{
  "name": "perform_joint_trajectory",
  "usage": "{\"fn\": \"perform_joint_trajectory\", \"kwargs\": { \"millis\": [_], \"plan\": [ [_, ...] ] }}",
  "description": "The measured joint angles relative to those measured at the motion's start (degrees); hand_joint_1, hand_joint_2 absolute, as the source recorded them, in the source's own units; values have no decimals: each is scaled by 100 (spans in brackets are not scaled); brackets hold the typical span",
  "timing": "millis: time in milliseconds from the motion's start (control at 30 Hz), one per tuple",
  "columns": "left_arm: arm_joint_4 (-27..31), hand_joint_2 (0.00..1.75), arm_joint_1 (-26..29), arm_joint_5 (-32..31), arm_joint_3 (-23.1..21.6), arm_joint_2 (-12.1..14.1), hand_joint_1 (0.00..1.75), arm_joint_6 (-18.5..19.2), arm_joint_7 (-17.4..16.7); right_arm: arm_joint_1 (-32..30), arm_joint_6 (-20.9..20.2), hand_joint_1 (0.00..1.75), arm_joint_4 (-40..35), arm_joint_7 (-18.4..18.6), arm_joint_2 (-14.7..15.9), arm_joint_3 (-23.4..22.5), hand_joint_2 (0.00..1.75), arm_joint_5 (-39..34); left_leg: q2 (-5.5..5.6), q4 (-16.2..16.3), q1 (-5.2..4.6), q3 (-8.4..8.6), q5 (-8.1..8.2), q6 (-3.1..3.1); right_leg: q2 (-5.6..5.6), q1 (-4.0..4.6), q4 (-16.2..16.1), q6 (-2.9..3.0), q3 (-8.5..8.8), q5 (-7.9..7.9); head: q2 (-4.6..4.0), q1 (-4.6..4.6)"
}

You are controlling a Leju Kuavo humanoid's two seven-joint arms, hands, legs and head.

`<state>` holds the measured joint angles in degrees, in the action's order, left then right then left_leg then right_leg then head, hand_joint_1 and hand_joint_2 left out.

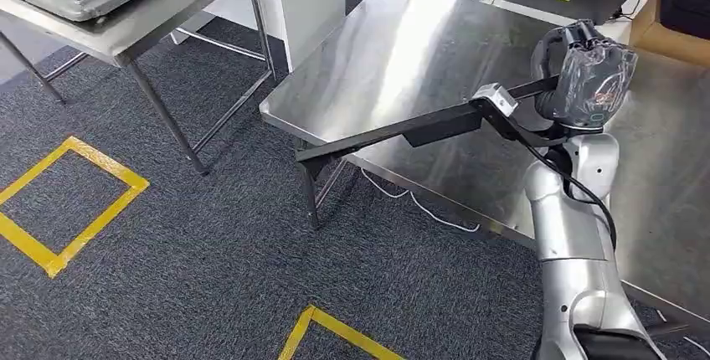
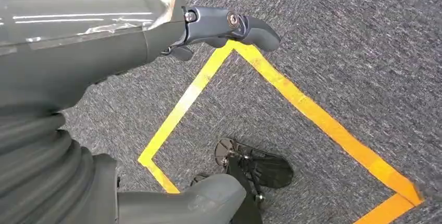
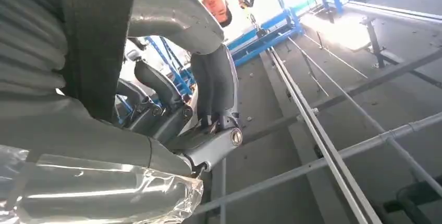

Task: Take the parts from the cabinet and place them on the table.

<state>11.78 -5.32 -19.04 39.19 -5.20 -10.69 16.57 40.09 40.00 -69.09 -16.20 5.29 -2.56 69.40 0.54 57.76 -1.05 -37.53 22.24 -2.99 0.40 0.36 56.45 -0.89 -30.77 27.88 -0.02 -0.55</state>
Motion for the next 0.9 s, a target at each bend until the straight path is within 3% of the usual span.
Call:
{"fn": "perform_joint_trajectory", "kwargs": {
  "millis": [67, 100, 133, 167, 200, 267, 300, 333, 367, 433, 467, 500, 567, 633, 667, 700, 733, 800, 833, 867, 900],
  "plan": [
    [0, 175, 1, 0, 11, 0, 0, 2, 9, 25, 0, 175, 42, -33, -4, 0, 175, -62, 0, 2, -1, 0, -1, -1, 0, 0, 0, -5, 2, -3, 0, 0],
    [0, 175, -3, 0, 20, 4, 0, 2, 11, 36, 0, 175, 61, -50, -9, 0, 175, -108, -7, 24, -37, -7, 32, -54, -1, -75, -76, -54, 23, -28, 0, 4],
    [0, 175, -6, 0, 22, 4, 0, 2, 24, 47, 0, 175, 70, -59, -11, 0, 175, -160, -13, -72, 12, 47, 6, -113, 12, -65, -121, -98, 50, -37, 2, 4],
    [0, 175, 0, 0, 24, -7, 0, 2, 26, 51, 0, 175, 74, -81, -11, -4, 175, -192, -57, -231, 100, 160, -54, -128, 6, -10, -98, -91, 53, -23, 0, -6],
    [0, 175, -2, 0, 24, -9, 0, 2, 31, 76, 0, 175, 88, -101, -15, -4, 175, -206, -73, -286, 98, 213, -64, -144, -4, -31, 96, -75, -39, 62, 0, -4],
    [0, 175, -17, 0, 31, -9, 0, 2, 37, 111, 0, 175, 125, -107, -22, -35, 175, -214, -132, -288, 122, 235, -61, -146, -5, -56, 953, -19, -485, 397, 0, -15],
    [0, 175, -19, 0, 31, -11, 0, 2, 39, 98, 0, 175, 151, -109, -22, -48, 175, -214, -159, -286, 122, 235, -51, -137, -5, -82, 1406, -17, -758, 546, 0, -13],
    [0, 175, -18, 0, 31, -11, 0, 2, 42, 79, 0, 175, 173, -107, -22, -52, 175, -214, -189, -283, 123, 235, -42, -121, -7, -108, 1681, -49, -942, 593, 0, -11],
    [0, 175, -17, 0, 31, -11, 0, 2, 42, 64, 0, 175, 192, -111, -22, -52, 175, -212, -232, -281, 129, 243, -30, -99, -13, -141, 1640, -108, -966, 520, 0, -11],
    [0, 175, -16, 0, 33, -17, 0, 4, 42, 61, 0, 175, 216, -120, -24, -52, 175, -212, -308, -237, 167, 251, 10, -30, -80, -221, 873, -278, -649, 125, 0, -9],
    [0, 175, -16, 0, 33, -17, 0, 9, 41, 63, 0, 175, 221, -125, -24, -55, 175, -208, -347, -173, 202, 249, 52, 29, -192, -251, 338, -368, -385, -105, 0, -13],
    [7, 175, -16, 0, 37, 17, 0, 9, 42, 64, 0, 175, 234, -125, -28, -55, 175, -206, -386, -96, 173, 238, 111, 112, -482, -243, 79, -380, -282, -175, 2, -26],
    [4, 175, -15, -11, 61, 17, 0, 4, 48, 68, 0, 175, 254, -125, -52, -70, 175, -186, -454, -20, 136, 229, 178, 199, -321, -215, 136, -210, -267, -180, 0, 11],
    [2, 175, -15, -15, 83, 17, 0, 2, 44, 56, 0, 175, 271, -142, -59, -107, 175, -164, -562, -5, 179, 248, 181, 203, -188, -209, 159, -174, -302, -184, 2, 15],
    [2, 175, -26, -15, 85, 15, 0, 4, 44, 54, 0, 175, 269, -144, -66, -120, 175, -155, -583, 29, 217, 233, 226, 240, -116, -219, 156, -123, -287, -200, 0, 15],
    [2, 175, -37, -15, 87, 15, 0, 15, 42, 50, 0, 175, 269, -144, -85, -135, 175, -155, -376, 173, 253, 196, 359, 262, -66, -219, 152, -96, -281, -205, 0, 24],
    [2, 175, -38, -18, 87, 15, 0, 20, 42, 55, 0, 175, 269, -144, -85, -142, 175, -147, -233, 506, 255, 51, 556, 267, -19, -213, 153, -80, -272, -195, 0, 22],
    [2, 175, -26, -22, 94, 15, 0, 24, 42, 47, 0, 175, 275, -144, -122, -146, 175, -149, -117, 1426, 242, -413, 938, 267, 117, -176, 155, -67, -265, -188, 0, 33],
    [2, 175, -26, -22, 96, 15, 0, 39, 42, 36, 0, 175, 282, -144, -138, -146, 175, -149, -99, 1778, 233, -626, 1004, 247, 195, -150, 155, -56, -258, -182, 0, 35],
    [2, 175, -26, -22, 96, 15, 0, 50, 42, 22, 0, 175, 284, -144, -140, -149, 175, -149, -94, 1857, 214, -715, 942, 212, 267, -126, 155, -47, -243, -177, 0, 31],
    [2, 175, -27, -22, 96, 13, 0, 52, 42, 12, 0, 175, 284, -149, -140, -149, 175, -147, -68, 1665, 188, -676, 744, 148, 344, -104, 155, -33, -225, -167, 0, 33]
  ]
}}
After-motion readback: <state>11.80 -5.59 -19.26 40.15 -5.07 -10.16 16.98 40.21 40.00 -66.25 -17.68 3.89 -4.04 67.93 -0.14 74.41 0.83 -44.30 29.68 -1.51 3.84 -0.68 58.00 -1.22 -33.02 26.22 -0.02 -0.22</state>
